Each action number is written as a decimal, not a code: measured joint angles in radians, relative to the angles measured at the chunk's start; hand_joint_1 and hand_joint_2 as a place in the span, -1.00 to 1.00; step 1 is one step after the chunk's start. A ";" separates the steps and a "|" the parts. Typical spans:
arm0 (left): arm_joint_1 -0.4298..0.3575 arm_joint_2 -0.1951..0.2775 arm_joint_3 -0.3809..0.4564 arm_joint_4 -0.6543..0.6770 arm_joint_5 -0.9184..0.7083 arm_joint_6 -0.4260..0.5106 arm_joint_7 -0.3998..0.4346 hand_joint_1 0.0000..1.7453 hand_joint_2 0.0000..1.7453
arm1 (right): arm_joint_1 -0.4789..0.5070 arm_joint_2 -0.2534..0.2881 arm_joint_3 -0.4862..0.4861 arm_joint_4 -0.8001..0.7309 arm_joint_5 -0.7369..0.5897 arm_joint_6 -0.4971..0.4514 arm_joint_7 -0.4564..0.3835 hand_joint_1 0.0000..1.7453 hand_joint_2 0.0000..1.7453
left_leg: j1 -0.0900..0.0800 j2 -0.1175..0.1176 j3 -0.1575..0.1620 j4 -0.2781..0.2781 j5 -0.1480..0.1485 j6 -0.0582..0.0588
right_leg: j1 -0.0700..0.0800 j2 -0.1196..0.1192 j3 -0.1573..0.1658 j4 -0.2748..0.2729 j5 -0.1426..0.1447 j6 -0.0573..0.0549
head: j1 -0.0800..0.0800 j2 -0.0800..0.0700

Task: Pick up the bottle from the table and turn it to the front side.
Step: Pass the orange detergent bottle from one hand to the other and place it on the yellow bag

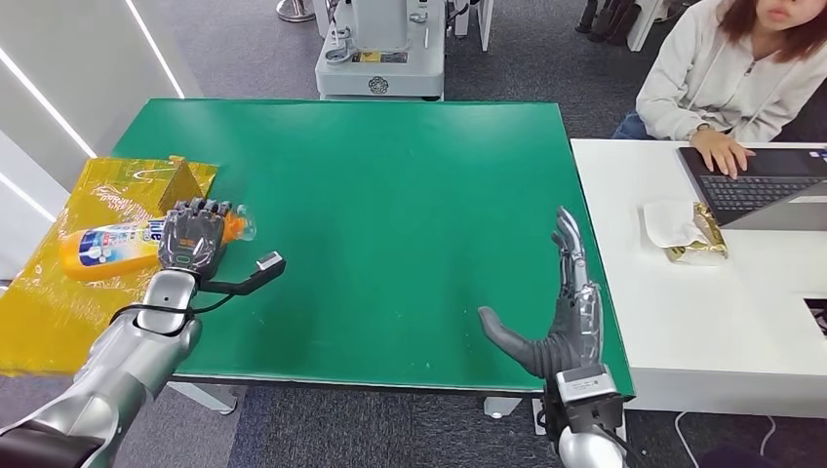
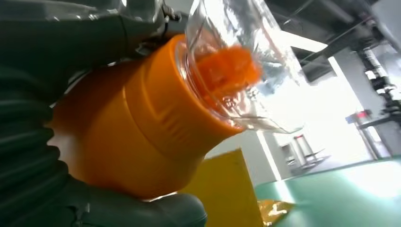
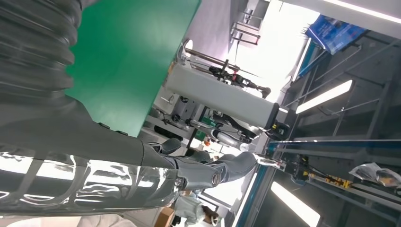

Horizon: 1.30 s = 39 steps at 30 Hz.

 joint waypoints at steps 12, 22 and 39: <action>0.081 0.031 -0.045 0.037 0.000 -0.079 -0.022 1.00 1.00 | 0.017 0.000 0.000 -0.004 0.021 0.041 0.002 -1.00 1.00 | 0.000 0.000 -0.001 0.000 0.000 0.000 | 0.000 0.000 0.000 0.000 0.000 0.000 | 0.000 0.000; 0.057 0.045 -0.192 0.057 0.000 -0.176 -0.093 1.00 1.00 | 0.017 0.000 0.009 0.012 0.025 0.060 -0.005 -1.00 1.00 | 0.000 -0.002 0.000 -0.001 0.000 0.000 | 0.000 -0.004 0.002 0.000 0.000 0.000 | 0.000 0.000; 0.016 0.039 -0.246 0.073 0.067 -0.237 -0.081 0.98 1.00 | 0.037 0.000 0.023 -0.008 0.050 0.054 0.031 -1.00 1.00 | 0.000 -0.003 0.003 0.000 0.001 0.000 | 0.000 -0.004 0.004 0.000 0.000 0.000 | 0.000 0.000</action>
